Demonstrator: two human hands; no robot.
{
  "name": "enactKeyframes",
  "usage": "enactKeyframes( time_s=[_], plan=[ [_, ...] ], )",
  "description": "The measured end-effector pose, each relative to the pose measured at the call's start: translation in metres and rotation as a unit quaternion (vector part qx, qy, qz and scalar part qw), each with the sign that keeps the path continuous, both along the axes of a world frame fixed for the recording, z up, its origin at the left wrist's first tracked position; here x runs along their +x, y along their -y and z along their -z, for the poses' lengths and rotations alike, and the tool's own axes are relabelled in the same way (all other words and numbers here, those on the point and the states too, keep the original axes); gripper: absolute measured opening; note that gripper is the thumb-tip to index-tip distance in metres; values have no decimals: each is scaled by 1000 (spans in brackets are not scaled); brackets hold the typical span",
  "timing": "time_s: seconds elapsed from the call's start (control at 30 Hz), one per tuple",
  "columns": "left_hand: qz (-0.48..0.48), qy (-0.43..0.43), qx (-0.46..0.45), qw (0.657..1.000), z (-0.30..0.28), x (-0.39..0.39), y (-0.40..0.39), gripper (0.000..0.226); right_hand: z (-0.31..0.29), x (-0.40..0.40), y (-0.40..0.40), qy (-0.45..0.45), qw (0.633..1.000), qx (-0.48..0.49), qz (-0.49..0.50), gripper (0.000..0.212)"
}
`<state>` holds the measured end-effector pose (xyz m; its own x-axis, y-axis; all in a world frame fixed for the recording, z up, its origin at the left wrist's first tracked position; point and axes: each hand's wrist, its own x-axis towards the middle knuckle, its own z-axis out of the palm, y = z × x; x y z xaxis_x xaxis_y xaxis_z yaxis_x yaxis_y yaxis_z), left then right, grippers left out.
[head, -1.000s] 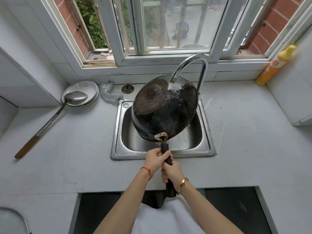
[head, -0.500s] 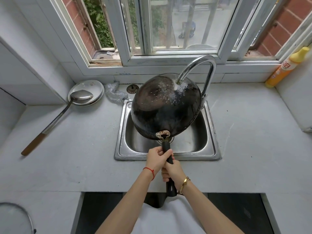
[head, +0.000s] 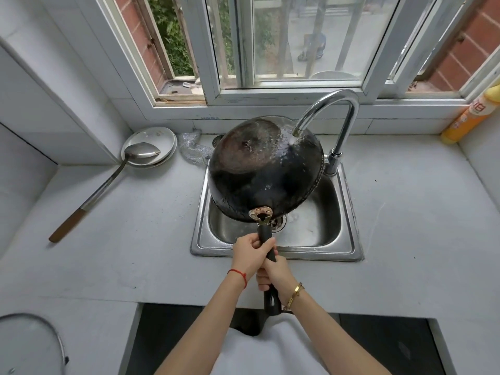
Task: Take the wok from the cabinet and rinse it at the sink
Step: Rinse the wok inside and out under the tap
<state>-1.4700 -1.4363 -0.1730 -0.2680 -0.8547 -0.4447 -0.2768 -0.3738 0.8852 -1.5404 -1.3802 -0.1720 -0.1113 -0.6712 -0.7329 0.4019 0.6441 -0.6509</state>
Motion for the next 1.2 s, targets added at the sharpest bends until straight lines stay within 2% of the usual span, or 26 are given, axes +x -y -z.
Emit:
enactKeyframes(
  time_s=[0.63,1.2],
  plan=[
    [33,-11,24,999,2,-11,-46,12,2,-8,-50,-7,999,28,31,38],
    [0,-32,12,999,-8,-12,-17,11,-5,-13,-17,-20,1000,-4,2,36]
  ],
)
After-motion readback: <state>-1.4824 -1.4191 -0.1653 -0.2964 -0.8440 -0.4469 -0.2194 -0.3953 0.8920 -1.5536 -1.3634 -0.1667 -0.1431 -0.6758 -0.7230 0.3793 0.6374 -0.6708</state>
